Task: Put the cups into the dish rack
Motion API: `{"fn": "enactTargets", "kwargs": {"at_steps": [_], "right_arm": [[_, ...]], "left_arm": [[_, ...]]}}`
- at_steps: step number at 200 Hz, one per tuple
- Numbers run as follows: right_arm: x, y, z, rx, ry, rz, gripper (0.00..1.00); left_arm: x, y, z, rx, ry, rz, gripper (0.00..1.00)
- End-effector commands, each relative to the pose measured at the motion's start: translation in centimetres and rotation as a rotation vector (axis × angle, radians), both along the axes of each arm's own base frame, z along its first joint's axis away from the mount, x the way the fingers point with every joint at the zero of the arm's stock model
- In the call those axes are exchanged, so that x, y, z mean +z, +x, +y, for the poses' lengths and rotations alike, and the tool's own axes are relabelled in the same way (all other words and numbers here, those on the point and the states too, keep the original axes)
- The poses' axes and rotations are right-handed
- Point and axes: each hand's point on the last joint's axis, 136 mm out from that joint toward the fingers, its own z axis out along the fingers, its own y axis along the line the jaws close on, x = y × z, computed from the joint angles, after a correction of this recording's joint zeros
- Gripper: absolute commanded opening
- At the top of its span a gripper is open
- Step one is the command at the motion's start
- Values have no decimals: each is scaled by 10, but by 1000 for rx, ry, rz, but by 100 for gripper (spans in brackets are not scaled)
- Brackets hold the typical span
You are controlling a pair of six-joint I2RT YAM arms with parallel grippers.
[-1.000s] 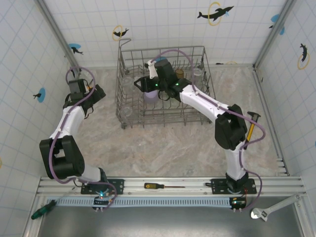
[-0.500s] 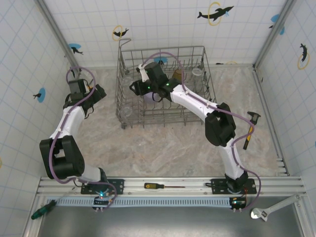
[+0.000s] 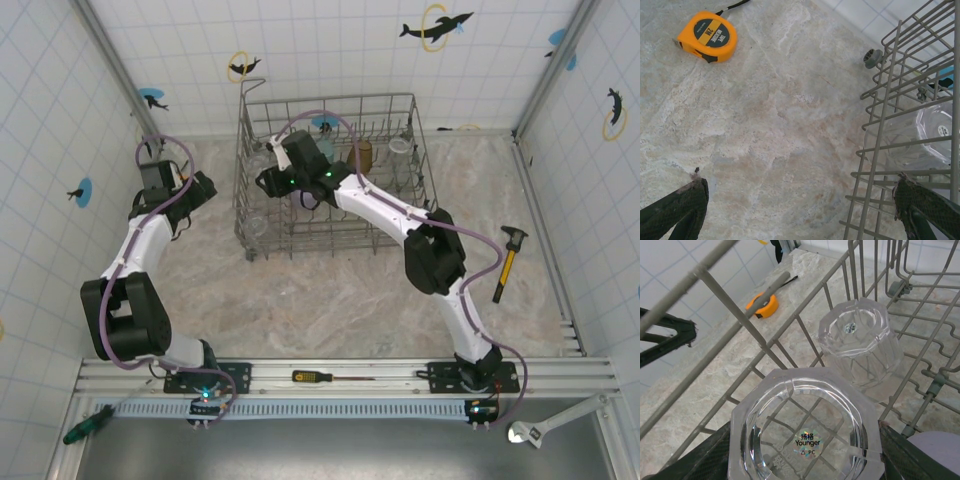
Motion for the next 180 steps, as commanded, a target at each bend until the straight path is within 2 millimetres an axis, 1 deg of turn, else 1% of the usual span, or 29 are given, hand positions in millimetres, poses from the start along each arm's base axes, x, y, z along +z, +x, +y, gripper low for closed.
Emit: {"fn": "enactTargets", "kwargs": {"at_steps": [1, 19, 20, 23, 70, 79, 93, 105, 129, 159, 180], "right_arm": [[15, 5, 9, 3, 9, -56, 41], [16, 4, 10, 4, 6, -64, 42], [9, 5, 11, 5, -2, -58, 42], [1, 6, 11, 3, -12, -51, 43], [-17, 9, 11, 2, -72, -61, 48], [-20, 10, 11, 1, -80, -60, 51], [-23, 9, 12, 5, -86, -56, 64], [-25, 8, 13, 11, -83, -49, 69], [-21, 7, 13, 14, -71, -45, 79], [-11, 5, 16, 20, -46, -51, 87], [-1, 4, 16, 23, -24, -52, 90]], "left_arm": [[8, 4, -3, -9, -18, -17, 97], [9, 4, -3, -11, -22, -18, 98], [9, 4, -3, -11, -23, -18, 98], [9, 4, -3, -12, -23, -18, 98], [11, 3, 0, 1, -10, -20, 98], [11, 3, 0, 3, -8, -20, 98], [11, 3, -1, -1, -11, -22, 98], [10, 4, -1, -3, -14, -20, 98], [9, 4, -2, -5, -18, -17, 98], [9, 4, -3, -7, -21, -17, 98], [9, 4, -3, -8, -21, -17, 98]]}}
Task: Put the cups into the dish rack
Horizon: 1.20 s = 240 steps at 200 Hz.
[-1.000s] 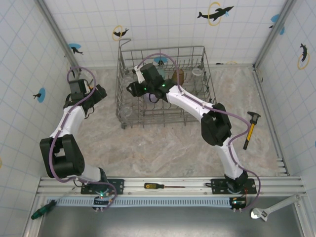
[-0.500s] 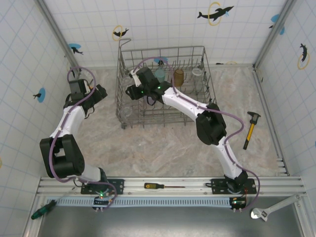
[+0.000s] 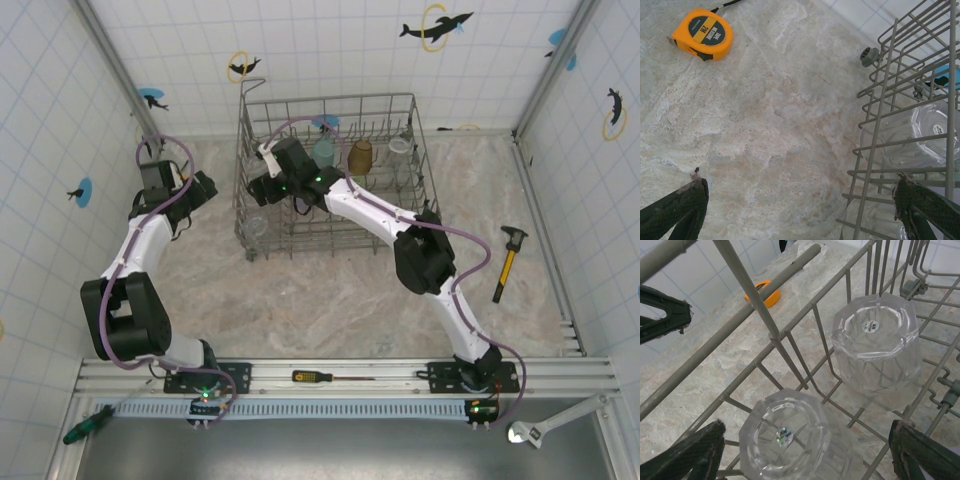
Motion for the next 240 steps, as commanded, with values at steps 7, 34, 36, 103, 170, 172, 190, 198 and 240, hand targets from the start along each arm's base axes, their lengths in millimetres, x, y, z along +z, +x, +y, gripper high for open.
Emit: {"fn": "enactTargets", "kwargs": {"at_steps": [7, 34, 36, 103, 170, 172, 190, 198, 240], "right_arm": [[19, 4, 1, -9, 37, -9, 92], [36, 5, -1, -13, 72, -20, 98], [36, 5, -1, -15, 73, -20, 98], [78, 16, -29, -73, 98, -58, 100], [105, 26, -70, -170, 10, -143, 100], [105, 27, -73, -174, 3, -146, 100], [115, 34, -92, -223, -50, -204, 100], [120, 37, -101, -244, -82, -233, 100], [114, 41, -155, -363, -258, -280, 100]], "left_arm": [[9, 4, 0, 2, -10, -16, 98], [9, 4, 0, 2, -10, -15, 98], [9, 4, 0, 2, -10, -16, 98], [11, 2, 3, 18, 2, -18, 98], [11, 2, 5, 26, 12, -19, 98], [11, 2, 5, 26, 12, -18, 98], [10, 1, 5, 27, 13, -16, 98], [10, 2, 5, 26, 12, -15, 98], [10, 2, 4, 15, 17, -17, 97]]}}
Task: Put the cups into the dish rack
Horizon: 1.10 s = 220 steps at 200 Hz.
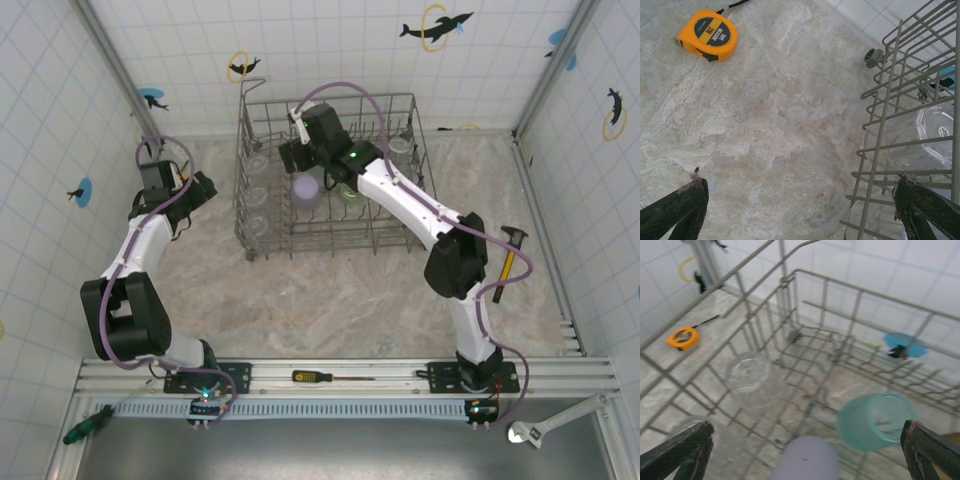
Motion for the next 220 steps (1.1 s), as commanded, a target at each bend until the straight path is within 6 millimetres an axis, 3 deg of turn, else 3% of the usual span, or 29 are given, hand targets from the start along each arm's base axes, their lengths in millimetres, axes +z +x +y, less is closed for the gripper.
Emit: {"fn": "enactTargets", "kwargs": {"at_steps": [1, 56, 97, 103, 161, 200, 220], "right_arm": [[14, -1, -47, -107, -123, -48, 100], [-6, -6, -129, -301, -299, -44, 100], [-8, -15, -192, -388, -178, -14, 100], [-9, -16, -201, -395, -147, -9, 100], [-18, -34, -281, -502, -23, -32, 100], [-27, -59, -344, -694, -3, -132, 100], [-31, -73, -367, -755, 43, -220, 100]], "left_arm": [[11, 3, 2, 2, 7, -22, 97], [14, -1, 10, 29, 59, -38, 97], [19, -2, 18, 58, 108, -98, 97], [9, -6, 18, 58, 111, -87, 98], [-10, -15, 35, 117, 212, -132, 97], [-28, -30, 39, 151, 239, -149, 97], [-33, -40, 42, 171, 253, -174, 97]]}}
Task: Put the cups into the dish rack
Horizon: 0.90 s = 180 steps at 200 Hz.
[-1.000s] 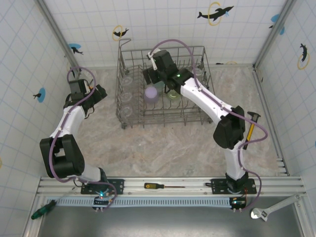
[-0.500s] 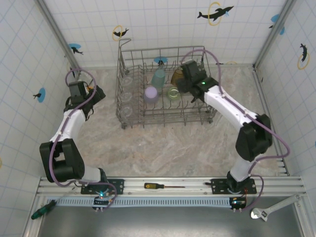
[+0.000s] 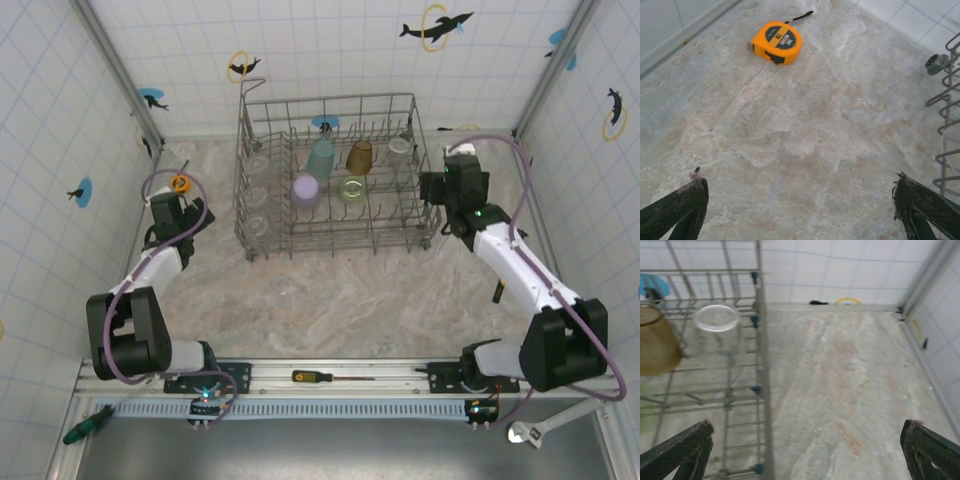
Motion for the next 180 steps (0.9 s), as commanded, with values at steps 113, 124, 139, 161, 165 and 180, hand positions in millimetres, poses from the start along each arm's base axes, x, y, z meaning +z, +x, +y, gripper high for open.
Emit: {"fn": "enactTargets", "kwargs": {"at_steps": [113, 124, 139, 161, 165, 180], "right_arm": [[-26, -40, -50, -156, 50, -313, 100], [-30, -41, -46, -130, 55, -308, 100], [-38, -41, -46, -128, 47, -286, 100], [-51, -45, -51, -154, 31, -259, 100], [-53, -46, -53, -164, 27, -258, 100], [-59, -51, -59, -196, 21, -262, 100]], "left_arm": [[-34, -62, 10, 70, 116, -187, 97], [-36, -65, 7, 50, 125, -203, 97], [-38, -67, 5, 34, 135, -219, 97], [-36, -67, -2, -14, 152, -262, 97], [-36, -67, -1, -16, 174, -259, 97], [-30, -72, 1, -9, 227, -295, 97]]}}
